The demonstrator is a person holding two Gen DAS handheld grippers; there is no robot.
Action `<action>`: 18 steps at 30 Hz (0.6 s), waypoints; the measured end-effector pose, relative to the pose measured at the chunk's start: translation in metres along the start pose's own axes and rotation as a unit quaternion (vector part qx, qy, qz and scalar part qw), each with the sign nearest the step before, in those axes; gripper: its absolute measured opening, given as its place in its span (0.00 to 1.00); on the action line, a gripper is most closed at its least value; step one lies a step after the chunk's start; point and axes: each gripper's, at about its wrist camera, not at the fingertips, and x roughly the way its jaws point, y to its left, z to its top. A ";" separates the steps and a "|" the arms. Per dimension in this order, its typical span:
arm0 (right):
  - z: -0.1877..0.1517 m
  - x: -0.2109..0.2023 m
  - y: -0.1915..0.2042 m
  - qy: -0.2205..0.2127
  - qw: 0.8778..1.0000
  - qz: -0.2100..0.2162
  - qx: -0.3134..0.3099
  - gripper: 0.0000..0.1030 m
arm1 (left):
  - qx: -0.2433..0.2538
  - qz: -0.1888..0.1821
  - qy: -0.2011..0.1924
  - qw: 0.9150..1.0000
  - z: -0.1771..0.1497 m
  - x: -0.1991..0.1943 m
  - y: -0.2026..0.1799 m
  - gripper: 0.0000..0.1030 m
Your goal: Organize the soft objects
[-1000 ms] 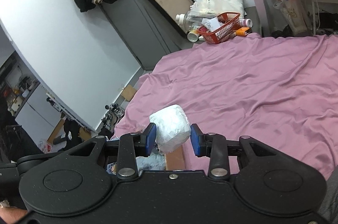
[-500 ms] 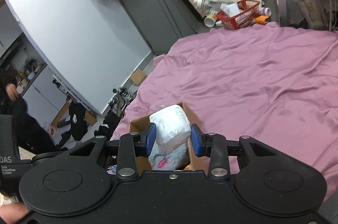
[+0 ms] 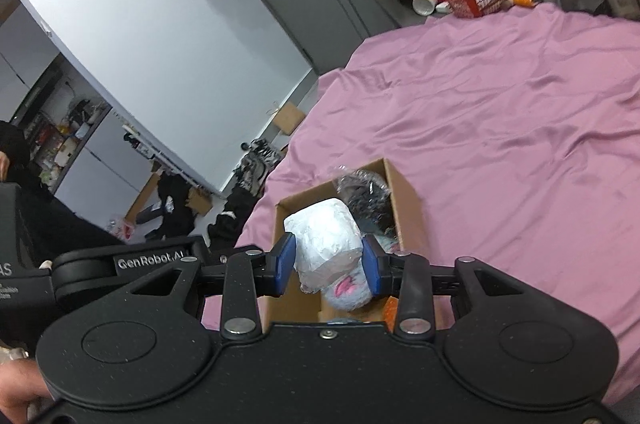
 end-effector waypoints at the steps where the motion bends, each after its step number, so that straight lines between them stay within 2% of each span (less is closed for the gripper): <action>1: 0.000 0.002 -0.001 0.005 1.000 -0.002 0.001 0.52 | 0.001 0.002 -0.001 1.000 0.000 -0.001 -0.001 0.52; 3: -0.001 0.000 -0.006 0.004 1.000 -0.004 0.012 0.66 | 0.002 0.006 0.000 1.000 0.001 -0.002 -0.005 0.55; 8: 0.006 -0.015 -0.020 -0.009 1.000 -0.014 0.024 0.68 | 0.006 0.015 0.000 1.000 -0.002 -0.003 -0.017 0.64; 14: 0.013 -0.038 -0.038 -0.027 0.998 -0.051 0.019 0.81 | 0.014 0.011 -0.002 1.000 -0.010 -0.003 -0.037 0.75; 18: 0.017 -0.053 -0.047 -0.037 0.996 -0.077 0.004 0.85 | 0.024 0.007 0.003 1.000 -0.017 -0.004 -0.053 0.83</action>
